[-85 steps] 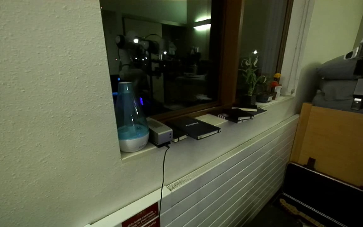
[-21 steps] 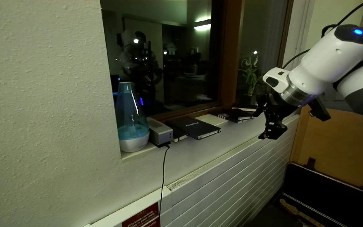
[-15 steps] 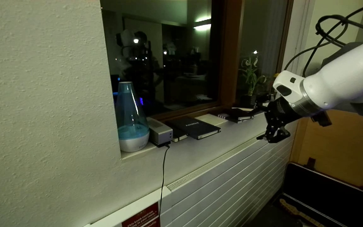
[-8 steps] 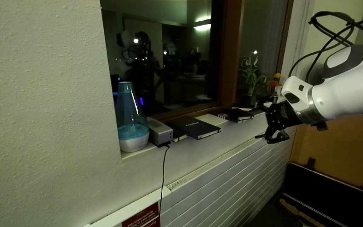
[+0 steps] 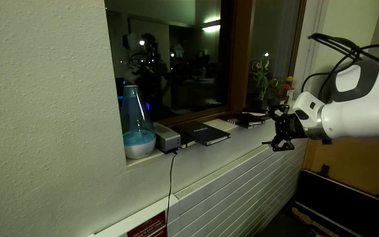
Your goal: Put the second book from the left on top of the third book.
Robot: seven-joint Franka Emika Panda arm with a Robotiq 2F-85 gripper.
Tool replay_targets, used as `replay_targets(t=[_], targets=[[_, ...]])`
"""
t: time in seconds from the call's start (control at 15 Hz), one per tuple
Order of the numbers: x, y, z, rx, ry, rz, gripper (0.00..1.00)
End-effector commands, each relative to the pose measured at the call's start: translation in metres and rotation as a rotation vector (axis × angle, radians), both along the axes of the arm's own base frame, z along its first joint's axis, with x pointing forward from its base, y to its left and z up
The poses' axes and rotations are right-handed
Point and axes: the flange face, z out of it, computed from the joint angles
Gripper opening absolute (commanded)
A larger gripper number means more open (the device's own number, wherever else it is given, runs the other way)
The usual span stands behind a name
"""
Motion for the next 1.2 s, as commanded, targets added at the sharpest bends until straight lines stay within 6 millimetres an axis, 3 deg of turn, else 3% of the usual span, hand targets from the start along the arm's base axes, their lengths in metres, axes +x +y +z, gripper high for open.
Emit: replay_targets(t=[0.0,0.6,0.8,1.13], targets=[[0.006,-0.003,-0.015,-0.008,-0.094,0.001,1.00],[0.013,-0.006,-0.038,-0.023,-0.161,0.001,1.00],[0.012,0.007,-0.031,0.000,-0.148,0.017,1.00],[0.002,0.045,-0.025,0.013,-0.148,0.099,1.00]])
